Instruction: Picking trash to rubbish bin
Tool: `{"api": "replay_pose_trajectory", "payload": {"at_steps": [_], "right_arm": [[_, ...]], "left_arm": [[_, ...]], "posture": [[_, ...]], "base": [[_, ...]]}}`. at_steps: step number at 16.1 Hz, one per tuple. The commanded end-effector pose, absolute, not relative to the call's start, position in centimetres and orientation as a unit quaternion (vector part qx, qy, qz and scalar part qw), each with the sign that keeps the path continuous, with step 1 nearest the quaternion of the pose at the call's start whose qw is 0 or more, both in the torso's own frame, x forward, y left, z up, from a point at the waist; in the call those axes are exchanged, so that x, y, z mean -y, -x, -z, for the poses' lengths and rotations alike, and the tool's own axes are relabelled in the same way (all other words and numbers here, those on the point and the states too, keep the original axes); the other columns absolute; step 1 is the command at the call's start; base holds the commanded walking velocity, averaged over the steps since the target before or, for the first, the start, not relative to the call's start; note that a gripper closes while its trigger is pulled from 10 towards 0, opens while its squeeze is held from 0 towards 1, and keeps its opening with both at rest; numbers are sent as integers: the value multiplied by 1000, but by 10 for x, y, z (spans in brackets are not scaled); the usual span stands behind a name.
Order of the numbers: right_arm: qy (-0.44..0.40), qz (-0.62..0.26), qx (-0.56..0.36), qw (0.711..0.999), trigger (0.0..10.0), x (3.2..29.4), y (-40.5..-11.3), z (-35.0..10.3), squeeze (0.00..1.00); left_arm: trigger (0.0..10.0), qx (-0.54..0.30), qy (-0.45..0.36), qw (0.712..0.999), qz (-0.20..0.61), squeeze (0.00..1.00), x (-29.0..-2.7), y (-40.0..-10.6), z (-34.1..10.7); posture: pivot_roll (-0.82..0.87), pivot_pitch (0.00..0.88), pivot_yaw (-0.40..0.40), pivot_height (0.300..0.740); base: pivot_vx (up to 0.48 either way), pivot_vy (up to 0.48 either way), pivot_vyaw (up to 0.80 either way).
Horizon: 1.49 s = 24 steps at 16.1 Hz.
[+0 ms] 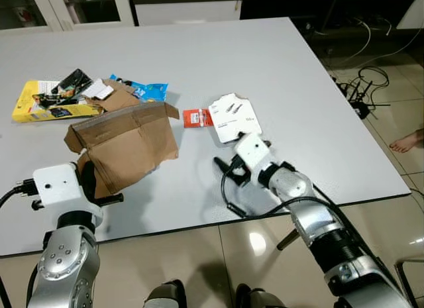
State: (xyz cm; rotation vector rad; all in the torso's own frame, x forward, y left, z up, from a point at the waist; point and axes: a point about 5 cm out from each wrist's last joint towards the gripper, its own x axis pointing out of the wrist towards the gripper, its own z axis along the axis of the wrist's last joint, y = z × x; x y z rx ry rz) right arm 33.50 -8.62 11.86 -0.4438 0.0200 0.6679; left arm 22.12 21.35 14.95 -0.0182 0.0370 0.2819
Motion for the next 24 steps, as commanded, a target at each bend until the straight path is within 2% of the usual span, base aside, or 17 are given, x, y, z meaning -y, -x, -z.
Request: {"api": "replay_pose_trajectory", "payload": {"at_steps": [1,5,13,18,19,20,24], "right_arm": [[225,-319,-29,920,10000,84,-333,-105,0],[241,-266,-24,933,10000,86,-346,-105,0],[291,-271,-22,917,10000,69,-358,-104,0],[302,-268,-22,915,10000,64,-363,-106,0],[303,-267,-21,915,5765,63,-364,-107,0],[305,-266,-18,914,0,62,-365,-109,0],[311,-242,-8,919,0,67,-371,-117,0]], "left_arm": [[10000,-23,3,991,-135,0,-213,-221,-150],[10000,-48,-16,990,-133,0,-220,-209,-136],[10000,-85,-36,988,-125,0,-227,-181,-121],[10000,-84,-37,988,-126,0,-227,-178,-122],[10000,-84,-37,988,-125,0,-226,-177,-122],[10000,-84,-37,988,-125,0,-226,-176,-122],[10000,-82,-39,988,-124,0,-226,-178,-123]], "posture": [[82,169,23,740],[102,176,24,740],[158,210,22,740],[168,217,23,740],[171,217,24,740],[172,216,25,740],[171,214,28,740]], "base": [[0,0,0],[0,0,0],[0,0,0],[0,0,0],[0,0,0],[0,0,0],[0,0,0]]}}
